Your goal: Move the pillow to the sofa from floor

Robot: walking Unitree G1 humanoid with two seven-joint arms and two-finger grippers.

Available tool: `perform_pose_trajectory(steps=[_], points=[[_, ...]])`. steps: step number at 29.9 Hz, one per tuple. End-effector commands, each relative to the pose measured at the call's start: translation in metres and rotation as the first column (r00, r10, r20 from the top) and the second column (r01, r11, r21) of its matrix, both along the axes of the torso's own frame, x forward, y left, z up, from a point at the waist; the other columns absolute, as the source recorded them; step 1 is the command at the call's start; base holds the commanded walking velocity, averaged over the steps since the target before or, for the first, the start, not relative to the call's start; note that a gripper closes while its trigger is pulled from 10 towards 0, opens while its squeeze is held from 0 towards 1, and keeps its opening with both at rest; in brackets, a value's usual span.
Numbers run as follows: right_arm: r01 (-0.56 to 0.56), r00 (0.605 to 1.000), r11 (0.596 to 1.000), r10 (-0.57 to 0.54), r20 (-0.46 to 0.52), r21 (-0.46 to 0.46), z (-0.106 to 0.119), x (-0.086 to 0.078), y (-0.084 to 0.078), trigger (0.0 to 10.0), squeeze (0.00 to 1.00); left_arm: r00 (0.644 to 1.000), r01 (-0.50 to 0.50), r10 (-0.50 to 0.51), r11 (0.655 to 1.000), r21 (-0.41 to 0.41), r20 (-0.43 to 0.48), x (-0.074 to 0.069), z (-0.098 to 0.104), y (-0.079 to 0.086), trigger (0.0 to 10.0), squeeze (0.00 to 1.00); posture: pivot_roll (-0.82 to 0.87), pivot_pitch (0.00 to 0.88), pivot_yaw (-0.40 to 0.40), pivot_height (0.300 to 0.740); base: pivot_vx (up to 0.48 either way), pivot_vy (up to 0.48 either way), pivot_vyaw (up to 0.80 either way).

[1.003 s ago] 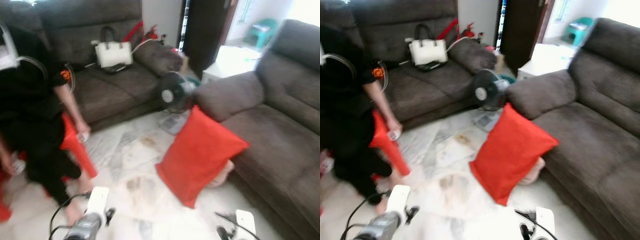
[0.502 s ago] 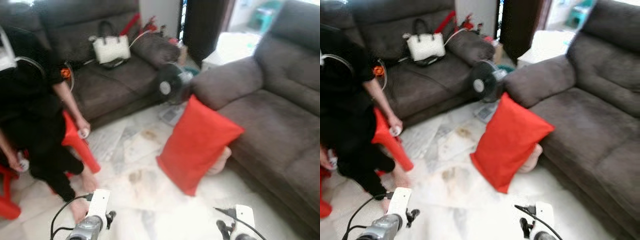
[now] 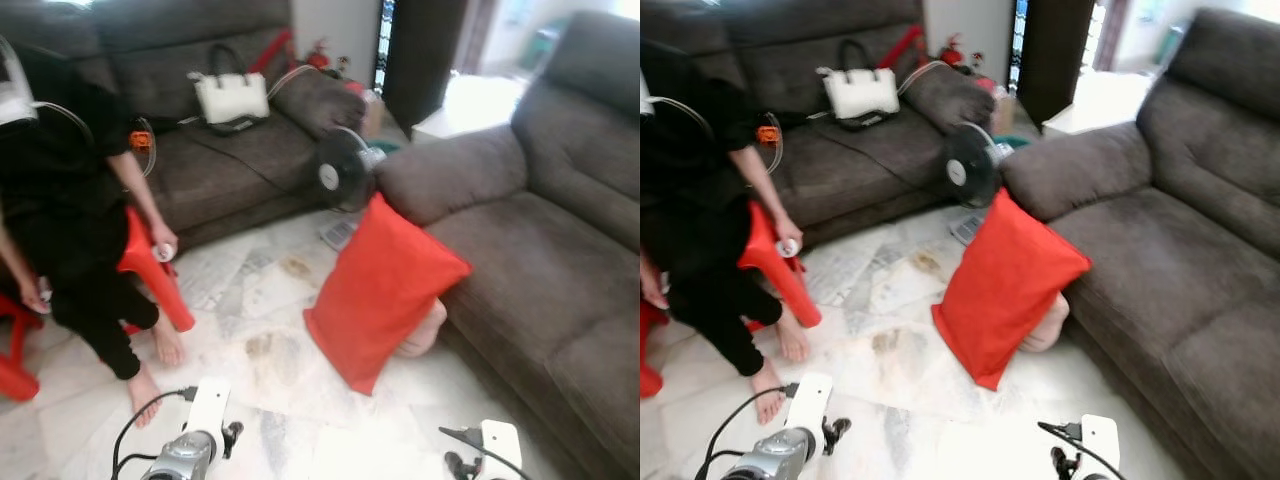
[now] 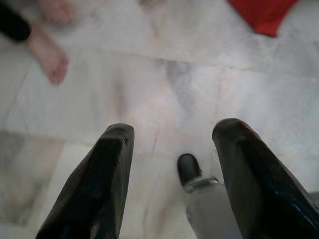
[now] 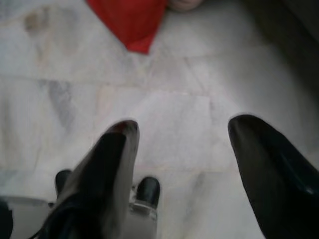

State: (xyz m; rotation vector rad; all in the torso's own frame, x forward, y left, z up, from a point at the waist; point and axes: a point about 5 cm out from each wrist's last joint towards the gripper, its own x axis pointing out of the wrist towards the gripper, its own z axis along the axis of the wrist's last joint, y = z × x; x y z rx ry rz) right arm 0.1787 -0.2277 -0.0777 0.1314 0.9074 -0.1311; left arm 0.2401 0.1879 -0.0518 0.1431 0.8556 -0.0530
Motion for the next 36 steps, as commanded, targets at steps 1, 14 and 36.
perform_pose_trajectory(steps=[1,14,36], points=[[0.007,1.0,1.0,-0.007,0.003,0.027,-0.001,0.0015,0.0072,10.0,0.0,1.0,0.009,-0.009,1.0,0.013,-0.029,-0.0061,-0.004,0.0027,10.0,0.0,0.08,0.0,-0.034,0.74,0.0,-0.334,0.0],[0.017,1.0,0.999,-0.017,-0.004,0.03,-0.0016,0.0005,0.0071,10.0,0.0,0.999,0.015,-0.015,1.0,0.011,-0.03,-0.0061,-0.004,0.0023,10.0,0.0,0.08,0.0,-0.034,0.74,0.0,-0.334,0.0],[0.024,1.0,0.999,-0.023,-0.008,0.037,-0.0023,-0.0007,0.0074,10.0,0.0,1.0,-0.007,0.007,1.0,-0.014,-0.008,-0.0066,-0.0039,0.0022,10.0,0.0,0.08,0.0,-0.031,0.74,0.0,-0.136,0.0]])
